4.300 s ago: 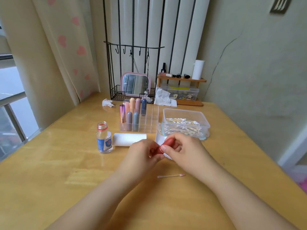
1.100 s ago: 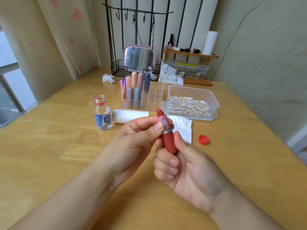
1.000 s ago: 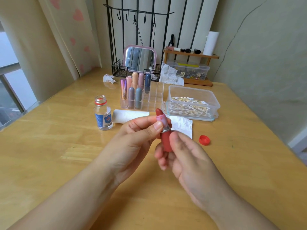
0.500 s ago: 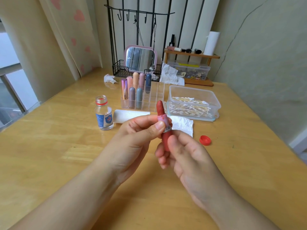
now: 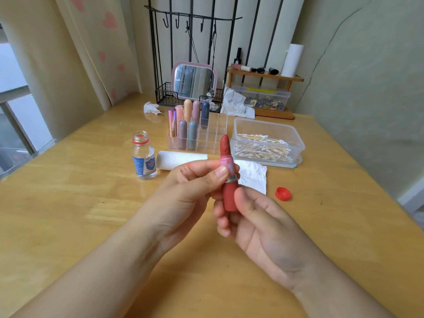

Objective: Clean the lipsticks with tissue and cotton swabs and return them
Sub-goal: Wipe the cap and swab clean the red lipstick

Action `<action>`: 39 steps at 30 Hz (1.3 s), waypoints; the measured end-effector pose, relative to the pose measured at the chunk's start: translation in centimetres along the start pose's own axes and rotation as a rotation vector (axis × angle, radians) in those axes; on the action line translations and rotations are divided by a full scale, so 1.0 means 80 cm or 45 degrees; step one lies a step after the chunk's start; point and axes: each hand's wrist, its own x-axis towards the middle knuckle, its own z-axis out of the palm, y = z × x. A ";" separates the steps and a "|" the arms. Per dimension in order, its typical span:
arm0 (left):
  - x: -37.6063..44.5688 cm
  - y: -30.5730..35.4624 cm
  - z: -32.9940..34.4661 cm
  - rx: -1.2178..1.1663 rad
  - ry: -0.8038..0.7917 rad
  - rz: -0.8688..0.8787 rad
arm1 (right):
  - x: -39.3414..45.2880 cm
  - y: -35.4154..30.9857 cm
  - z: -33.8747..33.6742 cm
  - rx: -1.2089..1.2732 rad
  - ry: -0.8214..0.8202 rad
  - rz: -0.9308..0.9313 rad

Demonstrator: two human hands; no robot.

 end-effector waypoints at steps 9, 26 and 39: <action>0.007 -0.011 -0.016 0.200 0.016 -0.060 | 0.004 -0.004 -0.013 -0.535 0.264 -0.088; 0.006 0.003 -0.001 0.262 0.292 -0.006 | 0.084 -0.052 -0.112 -2.200 0.731 0.421; 0.012 -0.003 -0.012 0.155 0.471 -0.018 | 0.106 -0.058 -0.093 -1.863 0.816 0.028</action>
